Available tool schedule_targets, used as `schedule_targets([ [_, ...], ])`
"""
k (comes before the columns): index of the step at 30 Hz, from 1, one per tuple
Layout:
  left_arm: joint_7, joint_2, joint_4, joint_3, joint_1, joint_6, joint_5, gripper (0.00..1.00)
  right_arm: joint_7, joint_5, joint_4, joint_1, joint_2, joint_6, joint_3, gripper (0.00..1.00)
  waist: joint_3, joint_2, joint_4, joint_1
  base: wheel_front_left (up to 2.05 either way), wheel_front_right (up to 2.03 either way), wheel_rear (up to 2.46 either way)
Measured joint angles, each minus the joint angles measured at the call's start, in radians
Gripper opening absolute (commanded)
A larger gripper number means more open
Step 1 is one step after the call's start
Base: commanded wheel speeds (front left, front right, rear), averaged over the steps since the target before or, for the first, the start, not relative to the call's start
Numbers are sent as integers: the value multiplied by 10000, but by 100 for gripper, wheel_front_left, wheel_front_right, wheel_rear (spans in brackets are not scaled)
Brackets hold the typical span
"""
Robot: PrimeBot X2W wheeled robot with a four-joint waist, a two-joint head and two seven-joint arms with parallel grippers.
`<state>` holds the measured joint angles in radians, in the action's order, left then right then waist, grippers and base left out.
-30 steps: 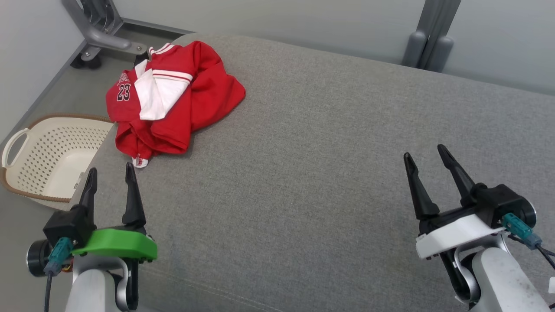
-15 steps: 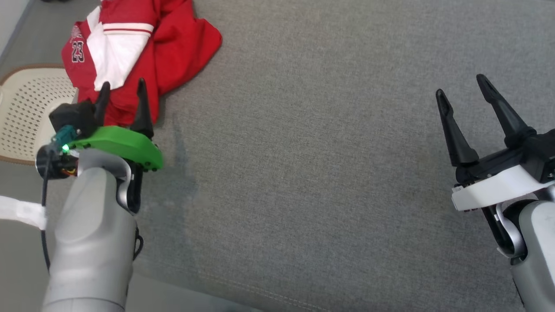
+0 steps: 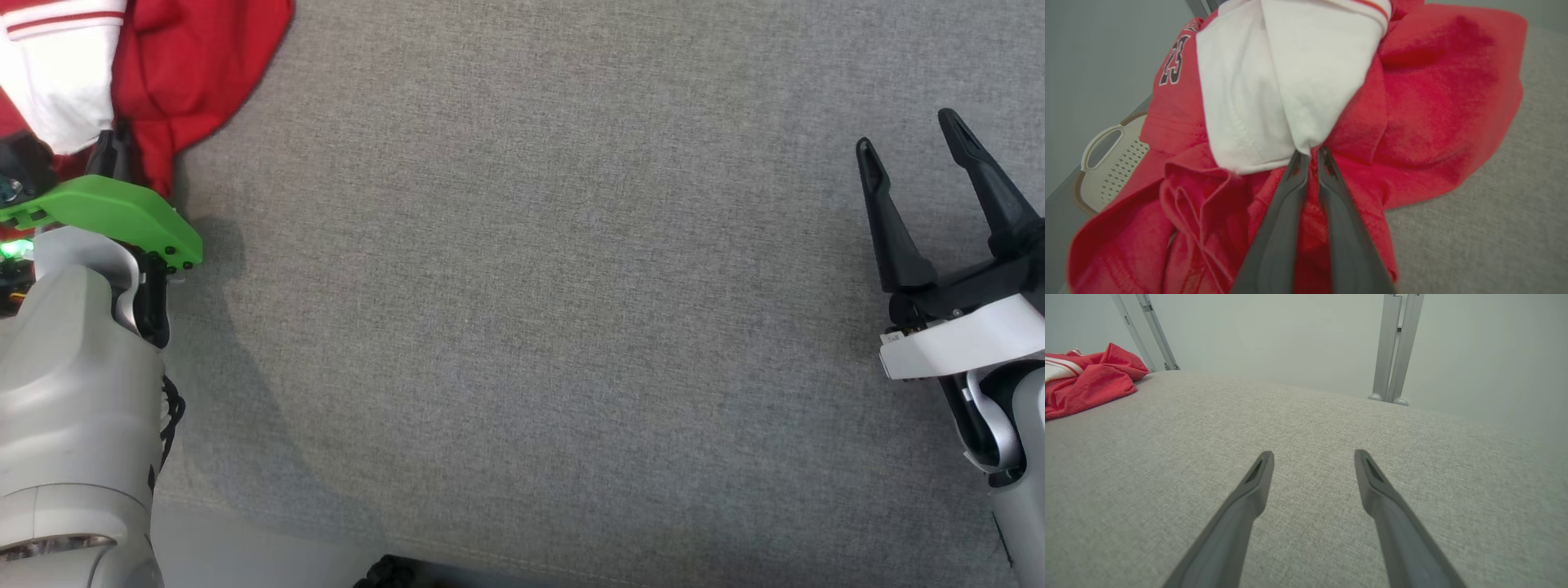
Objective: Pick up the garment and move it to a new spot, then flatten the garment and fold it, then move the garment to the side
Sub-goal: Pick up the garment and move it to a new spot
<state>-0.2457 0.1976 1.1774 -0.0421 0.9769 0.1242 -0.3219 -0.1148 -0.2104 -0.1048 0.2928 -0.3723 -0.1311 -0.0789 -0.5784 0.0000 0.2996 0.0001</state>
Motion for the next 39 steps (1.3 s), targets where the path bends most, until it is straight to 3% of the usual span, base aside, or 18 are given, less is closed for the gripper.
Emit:
schedule_targets([
  [4, -125, 100, -523, -268, -131, 36, -337, 0, -65, 12, 42, 0, 96, 0, 46, 100, 82, 0, -67, 0, 0, 0, 0],
  [10, -167, 380, -3260, -1062, -1431, -31, -205, 0, -374, 17, 330, -3, 422, 0, -56, 100, 603, 0, -35, -1, 0, 0, 0],
  [16, -167, 111, -5952, -1662, -3013, -309, 410, 0, -719, 23, 796, -119, 899, 0, -150, 100, 1369, 0, -107, -1, 0, 0, 0],
  [22, -176, -240, -8050, -1515, -4646, -364, 1112, 0, -1001, 12, 1319, -548, 1377, -2, -280, 100, 2288, 0, -340, -2, 0, 0, 0],
  [29, 75, -1181, -9227, 265, -5789, -186, 1475, 0, -1250, -6, 1551, -750, 1789, -2, -395, 100, 3123, 0, -1214, -2, 0, 0, 0],
  [39, 566, -1473, -8422, 3766, -4627, 4, 1306, 0, -1425, -209, 1747, -369, 2105, -2, -474, 100, 3138, 0, -3007, -2, 0, 0, 0],
])
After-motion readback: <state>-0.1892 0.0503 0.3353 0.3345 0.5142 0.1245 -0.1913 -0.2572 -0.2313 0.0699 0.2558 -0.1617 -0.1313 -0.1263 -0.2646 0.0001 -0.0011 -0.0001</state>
